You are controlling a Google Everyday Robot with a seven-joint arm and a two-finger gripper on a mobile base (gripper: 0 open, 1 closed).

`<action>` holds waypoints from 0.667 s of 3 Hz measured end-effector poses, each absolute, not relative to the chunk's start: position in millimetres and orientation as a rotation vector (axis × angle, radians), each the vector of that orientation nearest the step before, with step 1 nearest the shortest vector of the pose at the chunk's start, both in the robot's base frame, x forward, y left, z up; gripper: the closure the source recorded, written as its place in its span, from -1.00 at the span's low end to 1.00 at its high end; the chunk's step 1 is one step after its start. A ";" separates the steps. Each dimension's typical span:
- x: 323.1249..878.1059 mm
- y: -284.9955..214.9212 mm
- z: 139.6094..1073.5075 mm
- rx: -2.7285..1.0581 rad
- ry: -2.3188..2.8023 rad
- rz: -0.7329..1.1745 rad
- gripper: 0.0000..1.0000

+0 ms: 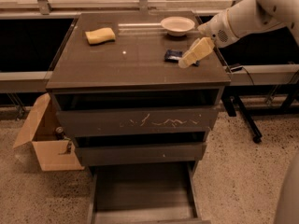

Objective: Place rxbar blueberry into bottom drawer

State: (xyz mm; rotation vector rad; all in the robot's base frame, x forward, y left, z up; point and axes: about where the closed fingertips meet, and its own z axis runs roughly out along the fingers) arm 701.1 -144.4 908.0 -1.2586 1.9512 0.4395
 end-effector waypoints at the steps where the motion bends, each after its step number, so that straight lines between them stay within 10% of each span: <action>1: 720.2 -136.4 890.0 -1.206 1.968 0.518 -1.00; 2: 736.9 -130.0 870.3 -1.166 1.982 0.573 -1.00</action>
Offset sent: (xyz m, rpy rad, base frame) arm 0.0574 0.0143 -0.0552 0.1524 0.1082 -0.0525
